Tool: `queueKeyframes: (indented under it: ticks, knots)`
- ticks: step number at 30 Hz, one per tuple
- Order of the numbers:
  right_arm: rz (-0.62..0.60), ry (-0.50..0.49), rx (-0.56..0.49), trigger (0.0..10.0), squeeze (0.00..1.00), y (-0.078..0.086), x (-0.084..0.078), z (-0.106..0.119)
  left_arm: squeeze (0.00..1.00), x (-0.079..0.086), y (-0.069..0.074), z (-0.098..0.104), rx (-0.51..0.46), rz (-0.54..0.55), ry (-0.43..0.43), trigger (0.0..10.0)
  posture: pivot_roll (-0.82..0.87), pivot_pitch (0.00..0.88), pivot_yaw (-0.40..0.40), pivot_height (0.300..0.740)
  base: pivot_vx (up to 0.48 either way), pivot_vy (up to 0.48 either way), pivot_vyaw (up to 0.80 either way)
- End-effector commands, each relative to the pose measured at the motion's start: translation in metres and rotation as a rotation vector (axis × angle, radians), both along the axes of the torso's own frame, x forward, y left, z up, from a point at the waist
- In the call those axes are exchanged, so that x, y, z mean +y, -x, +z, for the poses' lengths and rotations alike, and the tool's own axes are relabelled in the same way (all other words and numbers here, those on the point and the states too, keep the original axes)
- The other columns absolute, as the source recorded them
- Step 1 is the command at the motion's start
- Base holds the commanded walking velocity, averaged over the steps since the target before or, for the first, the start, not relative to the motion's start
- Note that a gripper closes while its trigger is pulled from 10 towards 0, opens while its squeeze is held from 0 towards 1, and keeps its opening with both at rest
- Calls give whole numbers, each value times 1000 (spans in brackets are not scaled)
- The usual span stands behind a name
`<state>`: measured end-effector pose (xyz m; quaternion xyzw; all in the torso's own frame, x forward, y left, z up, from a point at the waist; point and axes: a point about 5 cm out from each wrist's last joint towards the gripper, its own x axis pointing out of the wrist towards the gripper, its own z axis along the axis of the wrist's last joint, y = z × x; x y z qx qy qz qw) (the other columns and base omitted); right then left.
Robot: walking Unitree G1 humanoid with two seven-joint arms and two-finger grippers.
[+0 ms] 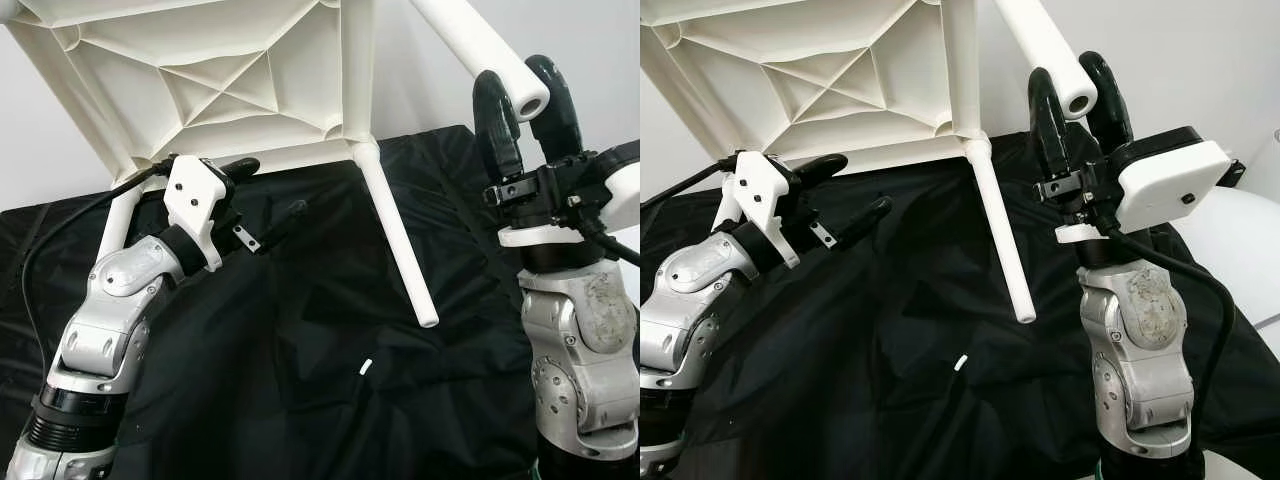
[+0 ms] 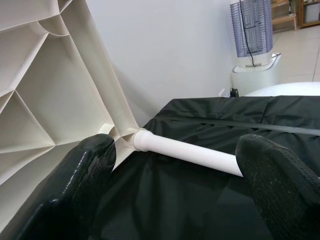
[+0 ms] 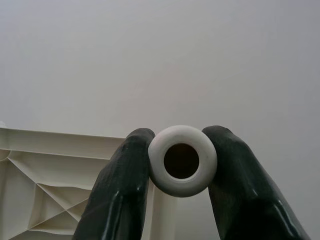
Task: Building children table
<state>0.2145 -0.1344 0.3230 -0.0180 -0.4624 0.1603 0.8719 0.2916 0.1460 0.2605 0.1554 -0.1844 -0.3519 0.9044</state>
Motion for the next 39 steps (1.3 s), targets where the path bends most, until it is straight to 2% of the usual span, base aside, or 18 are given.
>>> queueKeyframes:
  ticks: [1,11,12,15,17,18,20,22,23,24,28,29,30,32,34,37,38,39]
  knots:
    - [131,38,38,0,0,4,14,-8,0,0,-2,1,-11,-3,-24,10000,-147,123,168,740,0,0,0]
    - [102,40,61,0,0,3,9,-10,0,-2,-3,0,-7,-19,-28,10000,-156,121,170,740,0,0,0]
    - [70,32,101,10000,0,-4,6,-13,0,-6,-2,-6,43,-65,-24,10000,-155,119,165,740,0,0,0]
    - [67,21,115,10000,0,-7,4,-14,0,-11,1,-14,79,-106,-53,10000,-150,117,157,740,0,0,0]
    - [54,18,133,10000,0,-16,2,-14,0,-25,8,-41,163,-180,-143,10000,-143,116,143,740,0,0,0]
    - [54,18,133,10000,0,-16,2,-14,0,-25,8,-41,163,-180,-143,10000,-143,116,143,740,0,0,0]
    - [51,16,142,10000,0,-21,0,-14,0,-37,11,-61,216,-220,-191,10000,-136,120,133,740,0,0,0]
    - [53,13,144,10000,0,-23,0,-14,0,-41,12,-66,231,-232,-195,10000,-136,120,133,740,0,0,0]
    - [52,20,148,10000,0,-26,0,-14,0,-51,12,-74,251,-234,-173,10000,-134,124,127,740,0,0,0]
    - [52,20,148,10000,0,-26,0,-14,0,-51,12,-74,251,-234,-173,10000,-134,124,127,740,0,0,0]
    - [48,20,162,10000,0,-33,0,-14,0,-75,6,-98,303,-211,-200,10000,-125,127,114,740,0,0,0]
    - [48,20,162,10000,0,-33,0,-14,0,-75,6,-98,303,-211,-200,10000,-125,127,114,740,0,0,0]
    - [53,25,166,10000,0,-34,1,-15,0,-86,4,-101,317,-216,-189,10000,-123,130,108,740,0,0,0]
    - [53,25,166,10000,0,-34,1,-15,0,-86,4,-101,317,-216,-189,10000,-123,130,108,740,0,0,0]
    - [63,24,171,10000,0,-34,3,-16,0,-98,2,-102,314,-218,-193,10000,-121,134,109,740,0,0,0]
    - [67,24,172,10000,0,-34,3,-16,0,-104,0,-103,319,-209,-196,10000,-121,138,107,740,0,0,0]
    - [67,27,175,10000,0,-34,3,-16,0,-118,-1,-105,346,-218,-185,10000,-122,147,108,740,0,0,0]
    - [67,27,175,10000,0,-34,3,-16,0,-118,-1,-105,346,-218,-185,10000,-122,147,108,740,0,0,0]
